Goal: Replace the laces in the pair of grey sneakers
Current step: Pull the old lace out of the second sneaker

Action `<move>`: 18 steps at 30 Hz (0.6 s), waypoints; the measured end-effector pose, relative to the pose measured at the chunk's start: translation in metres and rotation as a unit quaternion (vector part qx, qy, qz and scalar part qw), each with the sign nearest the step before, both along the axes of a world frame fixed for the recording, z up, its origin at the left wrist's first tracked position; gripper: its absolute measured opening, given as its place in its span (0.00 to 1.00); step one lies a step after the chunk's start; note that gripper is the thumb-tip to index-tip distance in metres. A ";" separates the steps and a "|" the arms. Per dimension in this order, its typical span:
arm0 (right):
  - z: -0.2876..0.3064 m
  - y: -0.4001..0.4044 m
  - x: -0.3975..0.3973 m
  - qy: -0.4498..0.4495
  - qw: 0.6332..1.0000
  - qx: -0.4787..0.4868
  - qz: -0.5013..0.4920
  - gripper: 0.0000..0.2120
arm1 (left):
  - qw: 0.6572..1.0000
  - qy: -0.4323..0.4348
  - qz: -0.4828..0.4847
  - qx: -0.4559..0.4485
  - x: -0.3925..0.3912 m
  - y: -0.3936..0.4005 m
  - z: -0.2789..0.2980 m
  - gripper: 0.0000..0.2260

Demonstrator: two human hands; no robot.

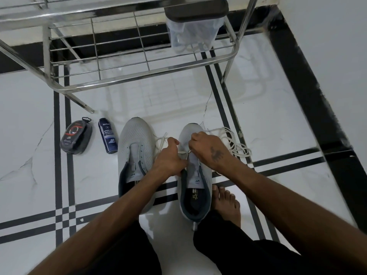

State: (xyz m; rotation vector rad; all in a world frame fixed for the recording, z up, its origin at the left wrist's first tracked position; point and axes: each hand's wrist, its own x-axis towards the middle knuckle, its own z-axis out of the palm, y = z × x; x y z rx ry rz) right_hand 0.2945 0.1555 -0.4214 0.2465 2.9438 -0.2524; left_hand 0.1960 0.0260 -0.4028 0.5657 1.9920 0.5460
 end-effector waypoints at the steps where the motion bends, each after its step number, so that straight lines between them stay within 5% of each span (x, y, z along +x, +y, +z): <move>1: 0.000 0.001 0.000 0.014 0.999 -0.004 -0.029 0.02 | 1.000 -0.004 0.010 -0.002 0.000 -0.001 0.000 0.25; 3: -0.001 0.007 0.009 0.061 0.976 -0.048 -0.203 0.03 | 0.999 -0.024 0.044 -0.005 -0.002 -0.004 -0.001 0.24; 6: -0.004 0.019 0.029 0.095 0.817 -0.208 -0.529 0.07 | 0.996 -0.052 0.077 0.001 -0.002 -0.005 0.000 0.24; 8: -0.007 0.013 0.032 0.084 0.787 -0.242 -0.560 0.04 | 0.997 -0.043 0.058 0.000 -0.002 -0.002 0.001 0.23; 11: -0.003 -0.001 0.022 0.114 0.879 -0.209 -0.413 0.13 | 0.999 -0.026 0.040 0.003 0.000 0.000 0.001 0.25; 14: -0.001 -0.002 0.011 0.031 0.981 -0.117 -0.149 0.14 | 0.998 -0.034 0.052 0.010 0.001 -0.004 0.001 0.25; 18: -0.006 -0.004 0.003 0.007 0.999 -0.012 -0.041 0.04 | 0.998 -0.039 0.054 0.002 0.002 -0.007 -0.002 0.25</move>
